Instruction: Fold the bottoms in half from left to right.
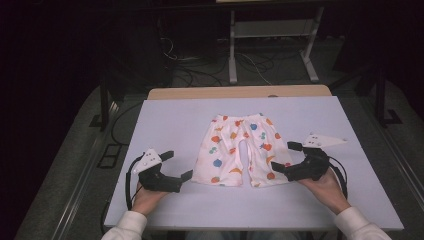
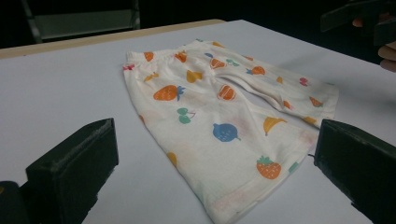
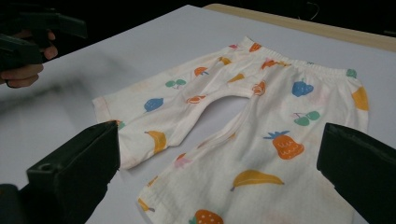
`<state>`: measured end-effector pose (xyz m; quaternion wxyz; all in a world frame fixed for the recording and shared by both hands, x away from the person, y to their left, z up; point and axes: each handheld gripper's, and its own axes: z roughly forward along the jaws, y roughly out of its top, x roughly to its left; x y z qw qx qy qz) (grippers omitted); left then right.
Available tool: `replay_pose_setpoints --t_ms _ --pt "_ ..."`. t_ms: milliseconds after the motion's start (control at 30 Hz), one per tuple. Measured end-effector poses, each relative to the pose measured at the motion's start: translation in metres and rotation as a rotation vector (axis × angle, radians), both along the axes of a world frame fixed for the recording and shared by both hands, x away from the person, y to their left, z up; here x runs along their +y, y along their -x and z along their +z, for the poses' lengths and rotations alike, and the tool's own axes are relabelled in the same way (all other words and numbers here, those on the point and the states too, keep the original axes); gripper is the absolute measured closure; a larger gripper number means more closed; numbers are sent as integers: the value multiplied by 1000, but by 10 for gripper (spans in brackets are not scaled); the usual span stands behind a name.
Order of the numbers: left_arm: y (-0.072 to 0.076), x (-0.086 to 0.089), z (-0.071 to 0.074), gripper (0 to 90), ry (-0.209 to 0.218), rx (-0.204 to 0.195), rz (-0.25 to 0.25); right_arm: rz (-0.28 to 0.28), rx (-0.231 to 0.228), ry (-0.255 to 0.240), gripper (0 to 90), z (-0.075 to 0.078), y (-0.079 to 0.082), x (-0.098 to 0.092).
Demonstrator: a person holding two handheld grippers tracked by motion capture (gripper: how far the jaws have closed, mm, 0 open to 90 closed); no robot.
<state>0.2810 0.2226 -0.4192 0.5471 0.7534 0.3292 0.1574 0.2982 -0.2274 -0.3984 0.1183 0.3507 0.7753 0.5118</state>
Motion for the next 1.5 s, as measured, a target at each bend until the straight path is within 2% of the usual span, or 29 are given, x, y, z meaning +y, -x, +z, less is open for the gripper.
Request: replay_pose_setpoints --t_ms 1500 --pt "0 0 0 0 14 7 -8 75 13 25 0 22 -49 56"
